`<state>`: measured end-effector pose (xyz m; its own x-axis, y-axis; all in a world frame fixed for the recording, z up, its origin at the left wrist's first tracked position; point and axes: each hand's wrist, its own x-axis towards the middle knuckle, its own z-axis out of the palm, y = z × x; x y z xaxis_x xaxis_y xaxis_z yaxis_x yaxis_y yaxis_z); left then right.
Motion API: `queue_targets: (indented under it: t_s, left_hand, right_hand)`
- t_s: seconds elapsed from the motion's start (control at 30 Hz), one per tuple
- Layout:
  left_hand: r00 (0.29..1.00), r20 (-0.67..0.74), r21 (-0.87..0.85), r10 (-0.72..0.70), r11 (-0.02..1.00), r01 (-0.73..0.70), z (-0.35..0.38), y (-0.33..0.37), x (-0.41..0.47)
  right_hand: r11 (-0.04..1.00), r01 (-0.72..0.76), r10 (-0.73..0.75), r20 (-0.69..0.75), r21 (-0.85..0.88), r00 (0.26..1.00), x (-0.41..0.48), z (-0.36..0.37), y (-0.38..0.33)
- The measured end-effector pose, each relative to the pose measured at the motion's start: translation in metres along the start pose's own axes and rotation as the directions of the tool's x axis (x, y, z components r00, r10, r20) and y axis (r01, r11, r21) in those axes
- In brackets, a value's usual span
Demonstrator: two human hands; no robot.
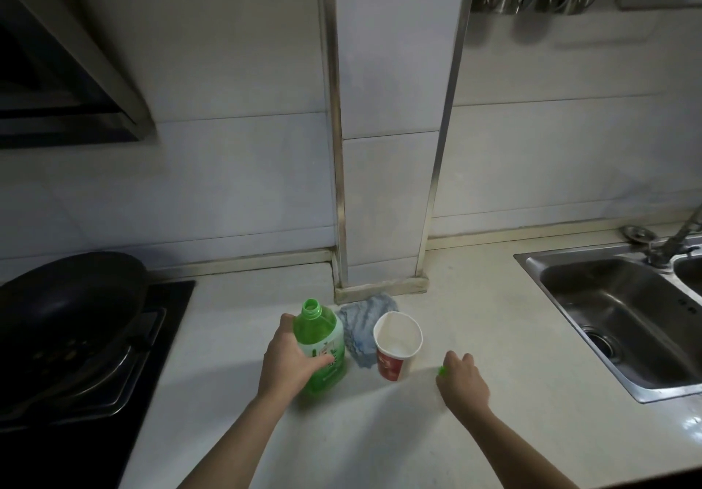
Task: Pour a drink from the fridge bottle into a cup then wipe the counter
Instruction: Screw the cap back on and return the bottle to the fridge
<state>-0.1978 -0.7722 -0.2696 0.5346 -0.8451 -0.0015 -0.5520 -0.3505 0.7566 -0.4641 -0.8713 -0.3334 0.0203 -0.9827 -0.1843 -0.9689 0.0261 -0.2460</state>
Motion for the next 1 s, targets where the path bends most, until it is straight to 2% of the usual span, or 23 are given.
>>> queue_targets:
  t_s: [0.1,0.17,0.27,0.33,0.43,0.5,0.6,0.7,0.77,0.83,0.93,1.0]
  left_hand:
    - [1.0,0.005,-0.001,-0.005,1.0,0.005,0.0,0.0,0.002]
    - [1.0,0.006,-0.003,-0.006,1.0,0.006,0.001,0.001,0.002]
    - [1.0,0.005,-0.003,-0.004,1.0,0.004,0.001,0.0,-0.001]
    - [1.0,0.007,-0.006,-0.008,1.0,0.008,0.0,0.002,-0.003]
    - [0.999,0.029,-0.032,-0.025,0.999,0.026,-0.002,0.006,-0.002]
    - [0.998,0.052,-0.056,-0.028,0.998,0.03,-0.004,0.005,-0.002]
    - [0.999,0.047,-0.062,0.017,0.998,-0.014,-0.005,0.001,-0.004]
    - [0.997,0.026,-0.074,0.067,0.995,-0.065,-0.004,-0.003,-0.003]
    - [0.997,0.026,-0.063,0.079,0.995,-0.078,-0.003,-0.004,-0.001]
    - [0.996,0.029,-0.046,0.087,0.995,-0.086,-0.002,-0.007,-0.001]
    - [0.996,0.032,-0.044,0.08,0.996,-0.079,-0.001,-0.008,-0.001]
    - [0.996,0.034,-0.046,0.077,0.996,-0.075,-0.001,-0.009,0.0]
  right_hand:
    - [1.0,0.021,-0.021,-0.035,-0.009,0.999,0.0,0.005,-0.001]
    - [0.999,0.019,-0.015,-0.113,0.031,0.994,-0.001,0.003,-0.001]
    - [0.943,0.107,-0.002,-0.317,0.314,0.948,-0.002,-0.02,-0.011]
    - [0.83,0.244,0.001,-0.44,0.501,0.898,-0.001,-0.049,-0.031]
    - [0.606,0.46,-0.068,-0.533,0.65,0.843,-0.003,-0.098,-0.077]
    - [0.487,0.523,-0.162,-0.516,0.7,0.841,-0.014,-0.118,-0.11]
    - [0.361,0.496,-0.385,-0.358,0.789,0.85,-0.035,-0.121,-0.156]
    - [0.392,0.558,-0.583,-0.272,0.731,0.766,-0.045,-0.107,-0.183]
    - [0.435,0.632,-0.644,-0.269,0.641,0.716,-0.048,-0.096,-0.189]
    - [0.477,0.675,-0.649,-0.292,0.562,0.702,-0.051,-0.089,-0.189]
    - [0.508,0.677,-0.615,-0.326,0.533,0.718,-0.052,-0.088,-0.187]
    - [0.522,0.695,-0.636,-0.318,0.494,0.703,-0.051,-0.091,-0.186]
